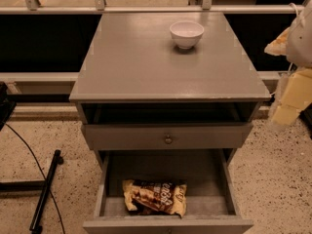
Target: Pick brown chip bag from middle drawer and place on counter
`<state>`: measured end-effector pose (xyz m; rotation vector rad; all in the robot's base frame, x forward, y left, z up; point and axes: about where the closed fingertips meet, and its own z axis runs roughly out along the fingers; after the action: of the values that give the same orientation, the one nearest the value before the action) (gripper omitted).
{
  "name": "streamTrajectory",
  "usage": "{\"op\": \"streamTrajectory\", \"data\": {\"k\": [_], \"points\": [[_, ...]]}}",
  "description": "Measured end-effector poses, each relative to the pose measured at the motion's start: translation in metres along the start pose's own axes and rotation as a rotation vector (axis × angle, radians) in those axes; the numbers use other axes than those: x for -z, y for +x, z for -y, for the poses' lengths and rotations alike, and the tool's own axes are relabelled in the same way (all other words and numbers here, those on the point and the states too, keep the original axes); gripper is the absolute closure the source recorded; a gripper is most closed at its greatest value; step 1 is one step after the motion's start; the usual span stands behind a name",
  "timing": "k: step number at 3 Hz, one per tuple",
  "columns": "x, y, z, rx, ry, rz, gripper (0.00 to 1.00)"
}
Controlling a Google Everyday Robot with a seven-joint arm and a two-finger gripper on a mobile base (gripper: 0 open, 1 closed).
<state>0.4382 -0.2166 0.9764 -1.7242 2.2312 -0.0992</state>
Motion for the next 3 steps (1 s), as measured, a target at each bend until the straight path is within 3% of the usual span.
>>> {"op": "streamTrajectory", "data": {"k": [1,2,3], "points": [[0.0,0.0,0.0,0.0,0.0,0.0,0.0],[-0.025,-0.019,0.01,0.022,-0.034,0.03,0.0],[-0.082,-0.073,0.019,0.072,-0.089,0.098,0.0]]}}
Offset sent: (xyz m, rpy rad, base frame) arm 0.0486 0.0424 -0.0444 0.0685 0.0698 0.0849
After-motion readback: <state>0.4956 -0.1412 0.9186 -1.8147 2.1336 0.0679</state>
